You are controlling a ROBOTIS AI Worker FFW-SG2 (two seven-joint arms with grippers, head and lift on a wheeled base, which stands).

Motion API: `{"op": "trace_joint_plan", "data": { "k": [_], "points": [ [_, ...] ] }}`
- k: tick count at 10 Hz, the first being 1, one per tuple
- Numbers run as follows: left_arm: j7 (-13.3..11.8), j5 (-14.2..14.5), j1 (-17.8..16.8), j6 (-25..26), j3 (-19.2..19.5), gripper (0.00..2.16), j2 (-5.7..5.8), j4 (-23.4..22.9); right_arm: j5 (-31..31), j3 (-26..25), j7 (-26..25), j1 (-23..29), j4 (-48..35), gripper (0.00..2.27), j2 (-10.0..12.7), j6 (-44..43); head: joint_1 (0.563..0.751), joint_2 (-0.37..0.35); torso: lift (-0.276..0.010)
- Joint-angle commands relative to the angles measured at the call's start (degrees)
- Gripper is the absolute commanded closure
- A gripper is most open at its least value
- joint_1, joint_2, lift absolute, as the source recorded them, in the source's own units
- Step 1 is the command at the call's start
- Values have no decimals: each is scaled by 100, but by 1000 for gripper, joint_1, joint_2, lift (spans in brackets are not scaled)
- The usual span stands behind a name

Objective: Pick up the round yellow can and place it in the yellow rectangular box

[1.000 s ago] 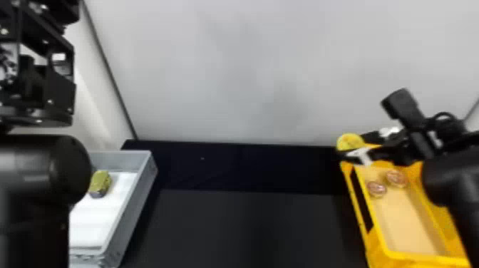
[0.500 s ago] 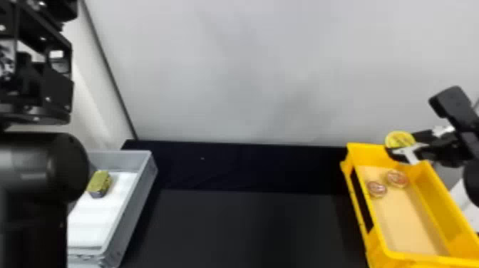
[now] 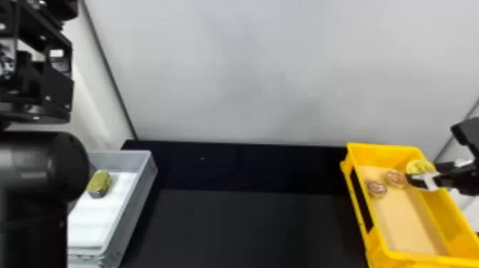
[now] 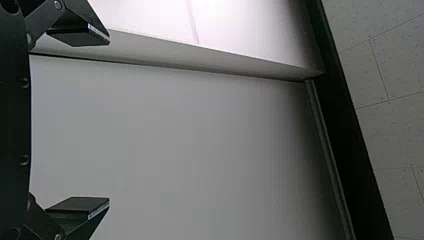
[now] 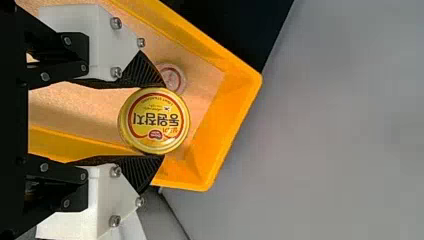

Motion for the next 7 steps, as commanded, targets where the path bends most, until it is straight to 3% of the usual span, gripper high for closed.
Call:
{"op": "trace_joint_plan", "data": {
  "k": [1, 7],
  "points": [
    [1, 0, -13, 1, -12, 140, 0, 1, -357, -156, -199, -5, 688, 662, -21, -205, 663, 54, -5],
    [1, 0, -57, 1, -74, 140, 0, 19, -1492, -200, -823, -58, 1874, 662, -197, -285, 663, 54, -5]
  ]
}}
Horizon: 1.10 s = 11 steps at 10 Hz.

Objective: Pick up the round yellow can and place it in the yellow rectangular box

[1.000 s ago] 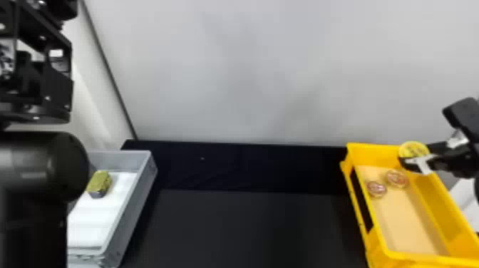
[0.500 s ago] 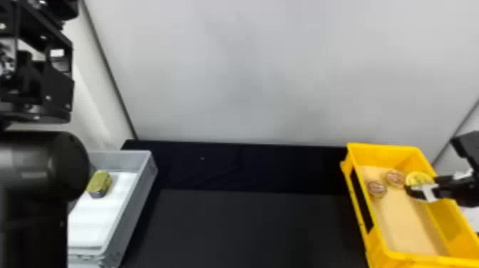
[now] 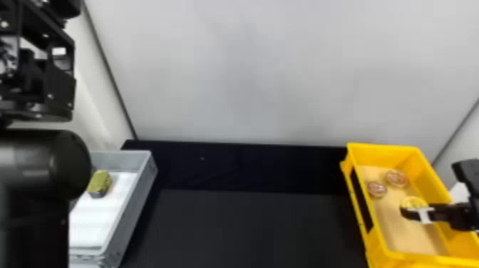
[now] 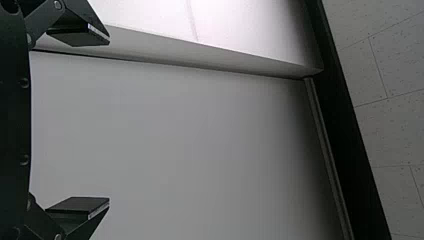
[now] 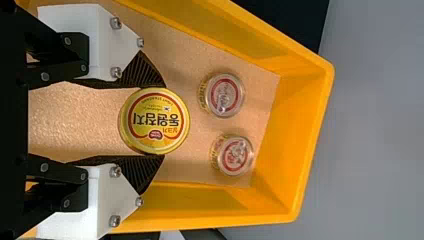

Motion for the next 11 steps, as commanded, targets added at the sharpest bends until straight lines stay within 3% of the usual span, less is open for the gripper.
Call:
{"op": "trace_joint_plan", "data": {
  "k": [1, 7, 8, 10, 11],
  "points": [
    [-5, 0, -13, 0, -17, 140, -8, 4, -174, 0, -38, -51, 301, 662, -33, 10, 663, 54, -5],
    [-5, 0, -13, 0, -17, 140, -17, 4, -280, -8, -73, -34, 503, 661, -85, 133, 663, 54, -5],
    [-5, 0, -13, 0, -17, 140, -17, 4, -280, 0, -82, -34, 512, 527, -85, 195, 663, 54, -5],
    [-5, 0, -13, 0, -17, 140, -17, 4, -359, 36, -170, -34, 485, 41, -77, 468, 663, 54, -5],
    [-5, 0, -13, -9, -8, 140, -8, 4, -394, 27, -161, -34, 433, -1, -77, 476, 663, 54, -5]
  ]
}}
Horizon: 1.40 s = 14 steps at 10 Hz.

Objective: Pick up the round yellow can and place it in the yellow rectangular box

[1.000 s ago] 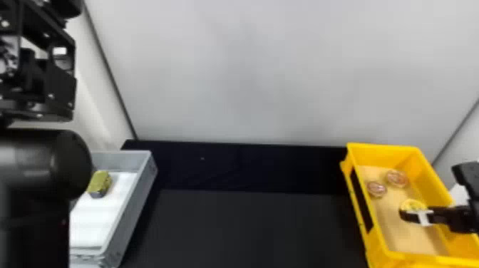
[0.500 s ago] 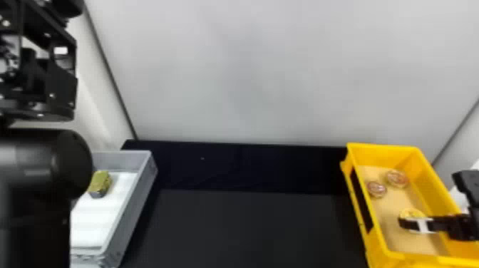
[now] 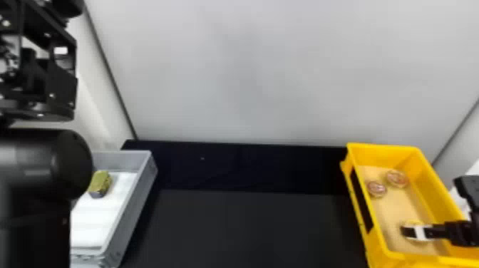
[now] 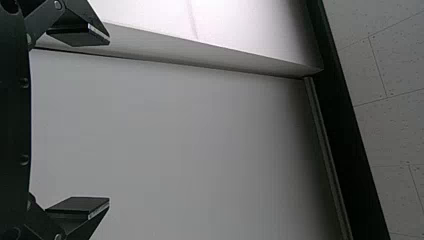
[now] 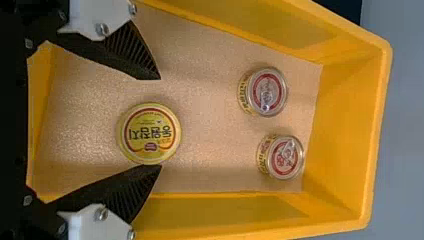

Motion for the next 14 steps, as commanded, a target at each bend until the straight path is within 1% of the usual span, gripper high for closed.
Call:
{"op": "trace_joint_plan", "data": {
  "k": [1, 2, 4, 5, 6, 7, 8, 10, 11, 12, 13, 14],
  "points": [
    [0, 0, 9, -8, 26, 140, 17, 0, -166, 14, 0, 60, -308, 2, 5, 136, 663, 54, -5],
    [-9, 0, 18, -8, 43, 140, 17, 0, -219, 32, 0, 201, -817, 2, 5, 163, 663, 54, -5],
    [-9, 0, 36, -8, 52, 140, 17, 0, -236, 102, -167, 324, -2470, 2, 32, 444, 663, 54, -5],
    [-9, 9, 27, 1, 43, 140, 17, 0, -315, 146, -405, 271, -3314, 5, 49, 620, 663, 54, -5],
    [-9, 0, 18, 10, 43, 140, 26, 0, -641, 216, -959, 157, -4069, 61, 67, 576, 663, 54, -5],
    [-9, 0, 9, 10, 52, 140, 26, 0, -1203, 304, -1785, 69, -4729, 93, 49, 427, 663, 54, -5],
    [-9, 0, 18, 19, 70, 140, 35, -18, -1555, 462, -2515, -89, -5379, 94, 32, 119, 663, 54, -5],
    [-9, 0, 18, 19, 105, 140, 35, -35, -1485, 866, -3104, -520, -6179, 93, 32, -418, 663, 54, -5],
    [-9, 0, 18, 27, 131, 140, 44, -53, -1274, 1113, -3412, -801, -6434, 93, 32, -805, 663, 54, -5],
    [-9, 0, 9, 27, 140, 140, 53, -62, -1080, 1253, -3482, -1135, -6565, 94, 32, -1112, 663, 54, -5],
    [-9, 0, 18, 27, 167, 140, 61, -79, -1212, 1429, -3649, -1478, -6601, 93, -118, -1332, 663, 54, -5],
    [-9, 0, 18, 19, 175, 140, 61, -88, -1327, 1675, -4054, -1671, -6645, 93, -267, -1614, 663, 54, -5]
  ]
}}
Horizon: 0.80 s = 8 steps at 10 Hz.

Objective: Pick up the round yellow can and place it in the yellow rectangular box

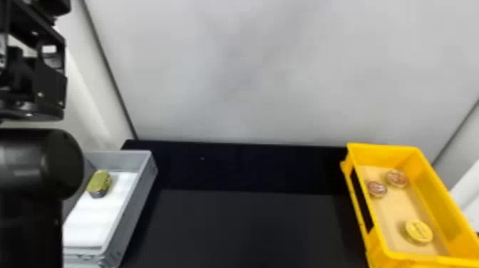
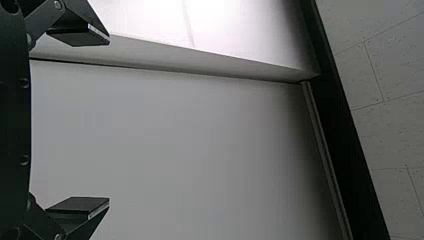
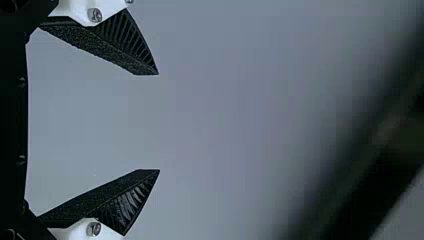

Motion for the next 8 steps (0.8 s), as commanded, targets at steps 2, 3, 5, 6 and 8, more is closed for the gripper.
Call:
{"op": "trace_joint_plan", "data": {
  "k": [2, 3, 5, 6, 8],
  "points": [
    [0, 0, 12, -8, 30, 140, 15, -27, -118, 502, -621, -541, -66, 88, -328, -882, 663, 54, -5],
    [0, -9, 21, -8, 48, 140, 15, -27, -118, 485, -656, -523, -66, 87, -319, -979, 663, 54, -5],
    [0, -18, 21, -8, 57, 140, 6, -36, -56, 511, -647, -514, -66, 56, -319, -1040, 663, 54, -5],
    [0, -18, 21, -8, 48, 140, 6, -36, -91, 529, -673, -523, -83, 56, -310, -996, 663, 54, -5],
    [0, -26, 30, 1, 57, 140, 6, -45, -153, 590, -858, -541, -154, 53, -328, -829, 661, 54, -6]
  ]
}}
